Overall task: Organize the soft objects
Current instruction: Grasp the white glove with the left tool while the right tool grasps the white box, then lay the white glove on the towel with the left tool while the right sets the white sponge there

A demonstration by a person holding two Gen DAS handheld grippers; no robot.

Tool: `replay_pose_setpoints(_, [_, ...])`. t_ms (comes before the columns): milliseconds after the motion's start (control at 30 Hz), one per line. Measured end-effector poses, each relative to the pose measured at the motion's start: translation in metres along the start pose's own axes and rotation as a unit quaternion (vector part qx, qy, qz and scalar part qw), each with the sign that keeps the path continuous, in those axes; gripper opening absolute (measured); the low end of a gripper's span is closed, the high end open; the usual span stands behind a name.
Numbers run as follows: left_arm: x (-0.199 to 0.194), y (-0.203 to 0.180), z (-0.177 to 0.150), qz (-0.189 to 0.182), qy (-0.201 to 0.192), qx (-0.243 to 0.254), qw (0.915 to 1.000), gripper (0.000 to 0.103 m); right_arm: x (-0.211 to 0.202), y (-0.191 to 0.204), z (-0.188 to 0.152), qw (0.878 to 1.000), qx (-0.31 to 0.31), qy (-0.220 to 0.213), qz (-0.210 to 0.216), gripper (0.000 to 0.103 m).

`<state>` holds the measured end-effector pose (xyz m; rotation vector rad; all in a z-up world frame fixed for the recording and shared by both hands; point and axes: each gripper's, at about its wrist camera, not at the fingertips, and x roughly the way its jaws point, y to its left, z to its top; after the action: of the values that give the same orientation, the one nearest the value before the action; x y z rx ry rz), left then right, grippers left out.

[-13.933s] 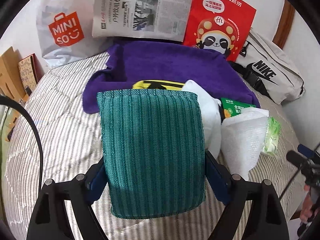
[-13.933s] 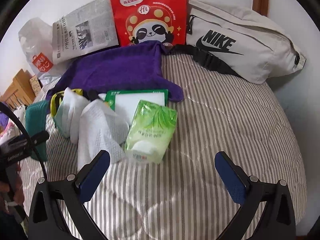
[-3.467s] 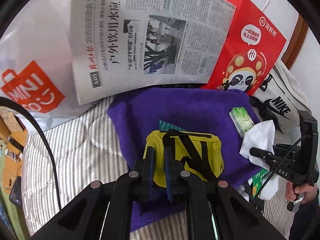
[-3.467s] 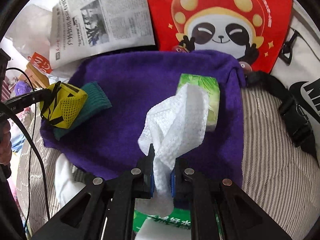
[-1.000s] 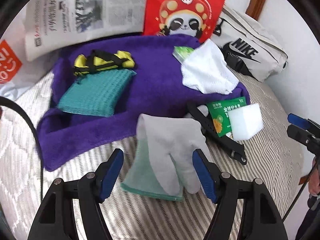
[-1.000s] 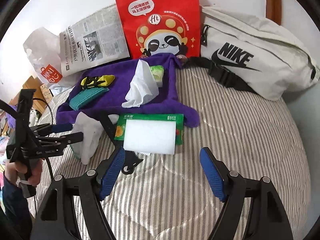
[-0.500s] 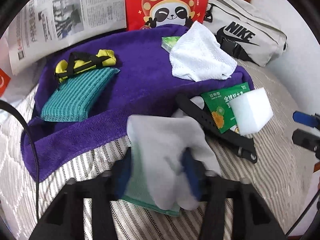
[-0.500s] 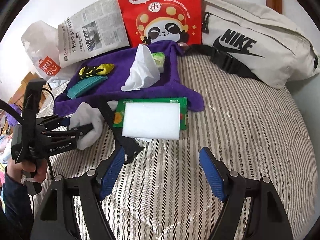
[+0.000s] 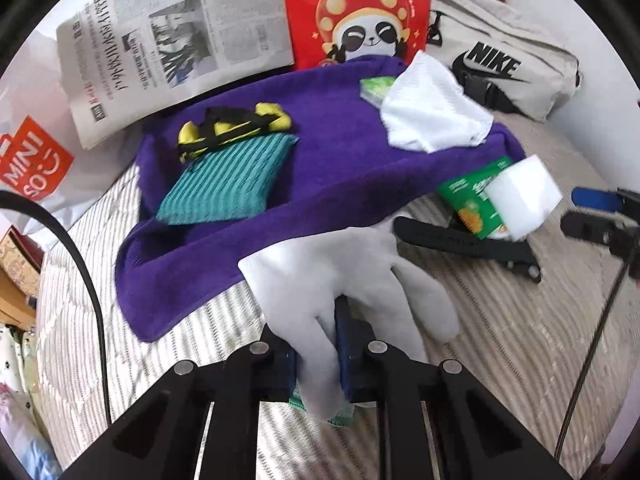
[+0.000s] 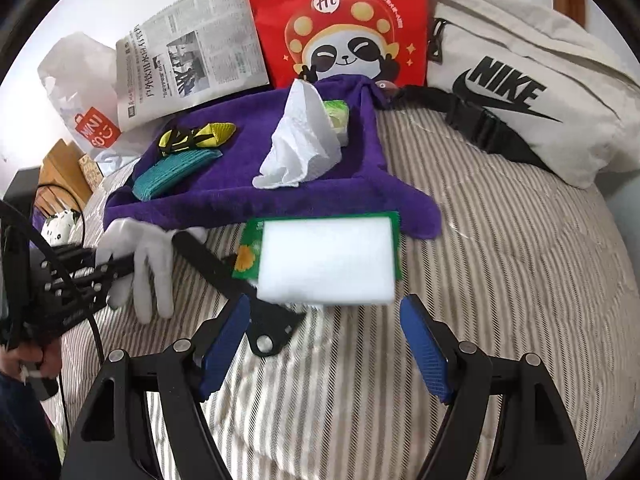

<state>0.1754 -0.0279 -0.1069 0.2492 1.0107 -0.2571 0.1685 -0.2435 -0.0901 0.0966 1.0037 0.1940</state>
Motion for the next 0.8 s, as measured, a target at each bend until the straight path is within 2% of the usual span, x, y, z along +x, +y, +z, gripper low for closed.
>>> replay_pose_setpoints(67, [0.000, 0.002, -0.004, 0.016, 0.002, 0.005, 0.9999, 0.015, 0.006, 0.001, 0.004, 1.000, 0.007, -0.003, -0.003, 0.082])
replay_pose_setpoints(133, [0.003, 0.002, -0.007, 0.015, 0.008, 0.008, 0.9998, 0.015, 0.010, 0.004, 0.007, 1.000, 0.008, -0.008, -0.008, 0.087])
replay_pose_setpoints(600, [0.013, 0.006, -0.009, -0.004, 0.004, -0.010, 0.9999, 0.020, 0.059, 0.003, 0.016, 0.998, 0.016, 0.014, -0.059, 0.087])
replay_pose_setpoints(700, [0.013, 0.008, -0.010, -0.009, 0.002, -0.019, 0.9998, 0.021, 0.059, 0.004, 0.016, 0.999, 0.009, 0.001, -0.054, 0.082])
replay_pose_setpoints(800, [0.014, 0.014, -0.010, -0.025, -0.002, -0.032, 0.9992, 0.020, 0.054, 0.004, 0.015, 0.999, 0.004, -0.003, -0.045, 0.081])
